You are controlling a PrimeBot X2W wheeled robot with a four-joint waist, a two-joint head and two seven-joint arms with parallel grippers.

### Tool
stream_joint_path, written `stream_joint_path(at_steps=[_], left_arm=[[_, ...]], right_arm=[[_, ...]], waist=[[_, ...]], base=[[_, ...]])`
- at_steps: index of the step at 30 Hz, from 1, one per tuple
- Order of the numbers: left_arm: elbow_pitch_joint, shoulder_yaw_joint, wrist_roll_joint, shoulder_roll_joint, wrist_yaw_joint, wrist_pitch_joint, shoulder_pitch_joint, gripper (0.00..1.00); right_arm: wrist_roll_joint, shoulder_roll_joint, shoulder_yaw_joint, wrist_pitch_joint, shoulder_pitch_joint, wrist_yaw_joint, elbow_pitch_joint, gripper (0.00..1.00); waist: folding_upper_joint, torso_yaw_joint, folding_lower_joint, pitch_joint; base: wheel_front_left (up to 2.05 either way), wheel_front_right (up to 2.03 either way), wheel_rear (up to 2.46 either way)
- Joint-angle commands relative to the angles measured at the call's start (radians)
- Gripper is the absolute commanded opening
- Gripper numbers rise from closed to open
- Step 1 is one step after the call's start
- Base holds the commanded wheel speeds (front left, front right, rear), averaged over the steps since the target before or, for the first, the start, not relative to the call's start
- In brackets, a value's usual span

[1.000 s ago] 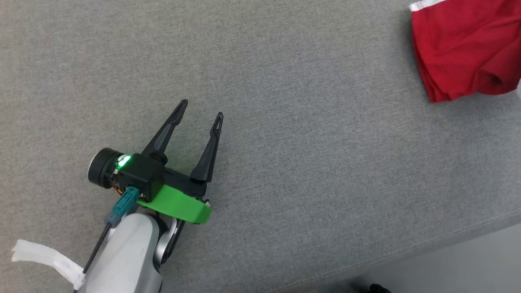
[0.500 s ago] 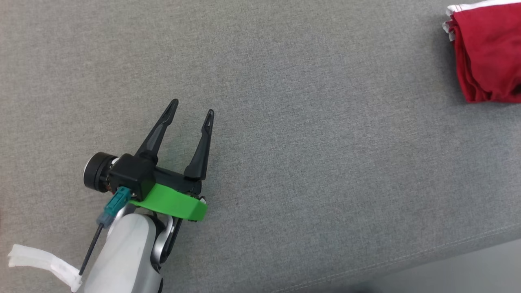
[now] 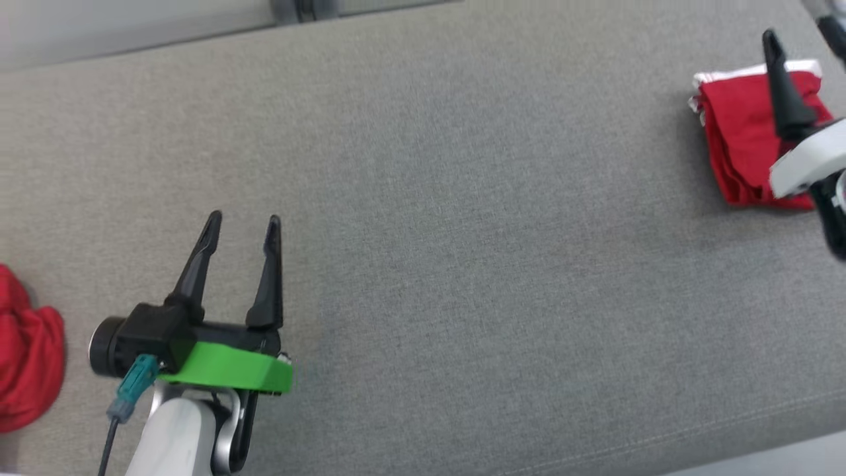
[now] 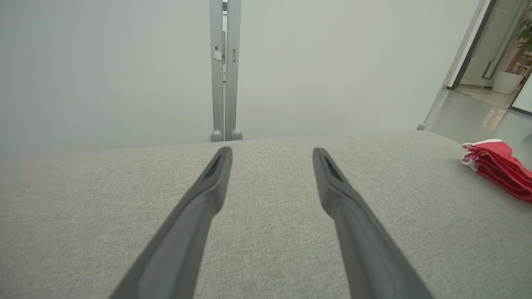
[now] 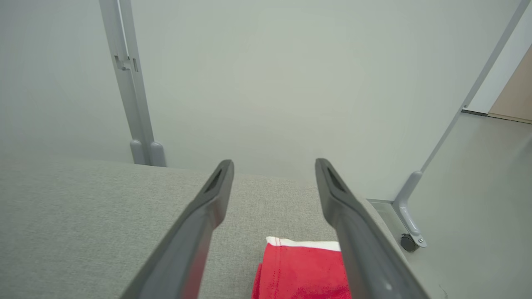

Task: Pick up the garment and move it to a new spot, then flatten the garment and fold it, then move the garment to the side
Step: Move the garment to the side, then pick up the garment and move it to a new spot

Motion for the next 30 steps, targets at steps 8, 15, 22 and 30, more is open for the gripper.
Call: stream_joint_path(at_steps=[8,15,22,30], left_arm=[[-0.011,0.064,-0.008,-0.016,0.018,-0.003,0.121,1.00],[0.044,0.070,-0.004,-0.026,0.024,-0.003,0.172,1.00],[0.102,0.095,-0.007,-0.040,0.010,-0.003,0.170,1.00],[0.169,0.120,0.005,-0.049,-0.015,-0.003,0.118,1.00]], right_arm=[[-0.085,0.122,-0.148,-0.003,0.340,0.000,-0.198,1.00],[-0.149,0.219,-0.245,-0.003,0.553,0.000,-0.326,1.00],[-0.146,0.280,-0.294,-0.003,0.659,0.000,-0.356,1.00],[-0.162,0.299,-0.298,-0.003,0.676,0.000,-0.344,1.00]], waist=[[0.0000,0.075,0.0000,-0.248],[0.0000,0.105,0.0000,-0.299],[0.0000,0.122,0.0000,-0.312],[0.0000,0.130,0.0000,-0.307]], base=[[0.00,0.00,0.00],[0.00,0.00,0.00],[0.00,0.00,0.00],[0.00,0.00,0.00]])
